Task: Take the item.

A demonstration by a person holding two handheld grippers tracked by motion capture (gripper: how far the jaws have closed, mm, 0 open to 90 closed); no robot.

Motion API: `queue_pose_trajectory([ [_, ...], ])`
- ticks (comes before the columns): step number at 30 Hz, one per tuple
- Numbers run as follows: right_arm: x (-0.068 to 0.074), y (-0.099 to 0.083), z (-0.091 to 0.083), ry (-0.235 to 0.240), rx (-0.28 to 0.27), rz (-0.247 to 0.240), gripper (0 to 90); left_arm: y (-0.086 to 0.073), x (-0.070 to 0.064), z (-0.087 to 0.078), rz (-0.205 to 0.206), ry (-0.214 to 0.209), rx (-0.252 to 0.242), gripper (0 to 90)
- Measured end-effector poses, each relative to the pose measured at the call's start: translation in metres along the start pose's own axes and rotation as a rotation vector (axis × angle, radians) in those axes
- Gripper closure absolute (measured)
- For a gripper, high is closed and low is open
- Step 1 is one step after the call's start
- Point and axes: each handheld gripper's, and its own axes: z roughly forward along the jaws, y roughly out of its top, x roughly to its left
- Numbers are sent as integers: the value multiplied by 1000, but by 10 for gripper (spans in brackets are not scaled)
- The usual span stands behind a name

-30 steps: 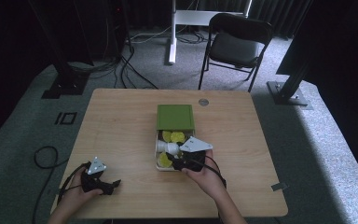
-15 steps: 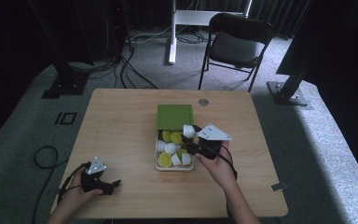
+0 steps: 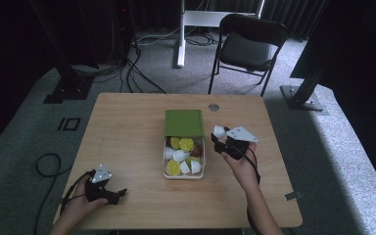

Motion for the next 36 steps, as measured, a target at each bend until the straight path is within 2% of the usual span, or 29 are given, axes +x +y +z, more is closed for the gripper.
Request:
queue_pose_trajectory([
  [1, -7, -6, 5, -13, 25, 26, 420, 0, 0, 0, 0, 0, 0, 7],
  [3, -11, -9, 8, -18, 33, 34, 420, 0, 0, 0, 0, 0, 0, 7],
  [5, -19, -16, 15, -33, 51, 66, 420, 0, 0, 0, 0, 0, 0, 8],
  [8, -22, -18, 17, -33, 59, 68, 421, 0, 0, 0, 0, 0, 0, 7],
  [12, -31, -29, 33, -71, 75, 72, 420, 0, 0, 0, 0, 0, 0, 8],
  [14, -35, -33, 39, -75, 78, 95, 420, 0, 0, 0, 0, 0, 0, 8],
  [21, -45, -41, 59, -72, 88, 128, 420, 0, 0, 0, 1, 0, 0, 8],
  [23, -47, -42, 63, -64, 78, 151, 420, 0, 0, 0, 1, 0, 0, 7],
  [36, -46, -49, 87, -24, 118, 164, 420, 0, 0, 0, 1, 0, 0, 7],
])
